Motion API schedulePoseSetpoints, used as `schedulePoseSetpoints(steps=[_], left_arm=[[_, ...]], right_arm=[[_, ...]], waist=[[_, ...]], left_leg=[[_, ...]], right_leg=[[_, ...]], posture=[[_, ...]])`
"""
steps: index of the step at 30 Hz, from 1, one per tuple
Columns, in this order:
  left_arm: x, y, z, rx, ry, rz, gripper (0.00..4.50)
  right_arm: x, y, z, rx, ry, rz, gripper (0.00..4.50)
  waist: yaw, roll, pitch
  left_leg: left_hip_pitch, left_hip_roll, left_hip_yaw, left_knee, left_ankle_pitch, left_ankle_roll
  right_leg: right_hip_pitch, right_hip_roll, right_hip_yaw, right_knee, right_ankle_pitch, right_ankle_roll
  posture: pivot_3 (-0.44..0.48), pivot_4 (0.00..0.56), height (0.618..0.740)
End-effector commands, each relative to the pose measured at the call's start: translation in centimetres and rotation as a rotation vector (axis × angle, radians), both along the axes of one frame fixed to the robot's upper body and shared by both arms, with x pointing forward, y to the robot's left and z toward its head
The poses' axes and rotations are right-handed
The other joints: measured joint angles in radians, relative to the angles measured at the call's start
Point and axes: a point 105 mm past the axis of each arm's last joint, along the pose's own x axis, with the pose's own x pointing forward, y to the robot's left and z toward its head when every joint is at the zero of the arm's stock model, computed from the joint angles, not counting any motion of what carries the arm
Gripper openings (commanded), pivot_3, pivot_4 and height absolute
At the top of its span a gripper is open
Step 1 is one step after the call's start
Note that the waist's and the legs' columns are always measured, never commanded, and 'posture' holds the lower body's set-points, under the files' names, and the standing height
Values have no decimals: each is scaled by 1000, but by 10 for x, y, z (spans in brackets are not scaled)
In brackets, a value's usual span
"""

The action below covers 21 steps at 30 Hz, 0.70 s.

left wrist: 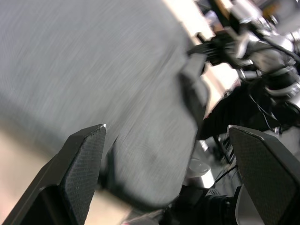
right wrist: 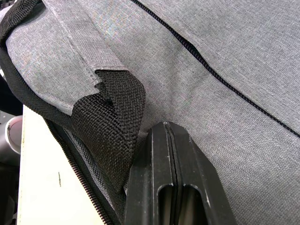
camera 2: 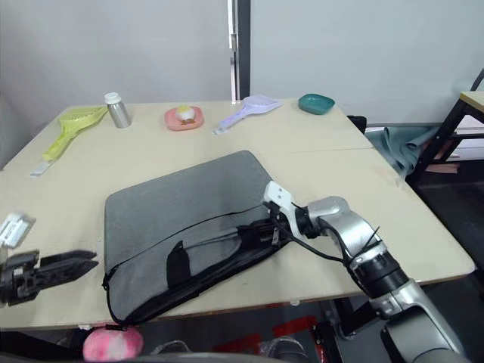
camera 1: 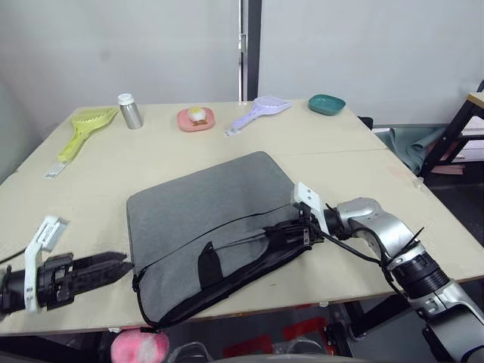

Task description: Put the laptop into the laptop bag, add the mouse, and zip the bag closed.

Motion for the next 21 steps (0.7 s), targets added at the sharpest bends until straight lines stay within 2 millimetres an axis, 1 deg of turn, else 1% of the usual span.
schedulePoseSetpoints(steps=[1,5,8,10,14,17,19,21], left_arm=[[0,-5,-6,-35,50,26,4341],[-5,-11,-27,-90,152,63,4341],[-20,-16,-37,-95,224,44,4341],[-28,-19,-40,-97,255,30,4341],[-39,-16,-38,-93,284,17,4341],[-39,-2,-27,-84,275,28,4341],[-40,2,-28,-70,284,36,4341],[-42,-4,-36,-62,305,17,4341]], right_arm=[[-11,-5,-44,-111,127,-28,0],[-9,-5,-43,-117,113,-35,0],[-9,-5,-43,-121,110,-35,0],[-9,-5,-44,-123,109,-34,0],[-11,-4,-45,-127,110,-28,0],[-13,-5,-46,-136,112,-17,0],[-11,-5,-46,-135,109,-25,0],[-9,-5,-44,-130,107,-30,0]], waist=[[-1,0,0],[-6,0,1],[-8,-1,0],[-12,-1,0],[-12,-2,1],[-8,-3,2],[-7,-2,2],[-8,-2,2]], left_leg=[[0,0,0,0,0,0],[0,0,-3,-1,0,0],[0,0,-3,-1,0,-1],[0,0,-3,-1,-1,-1],[0,0,-3,-1,-1,-2],[0,0,-4,-1,-1,-2],[1,0,-5,-2,-2,-2],[1,0,-5,-2,-2,-2]], right_leg=[[0,1,0,0,-3,4],[-1,3,1,0,-3,4],[-1,4,2,0,-1,2],[-1,4,3,0,-1,2],[-2,4,3,0,-2,3],[-2,5,3,0,-4,7],[-2,6,3,0,-4,7],[-2,6,5,-1,-4,7]], posture=[[0,150,740],[0,150,740],[0,150,740],[0,150,740],[0,150,740],[0,150,740],[0,150,740],[0,150,740]])
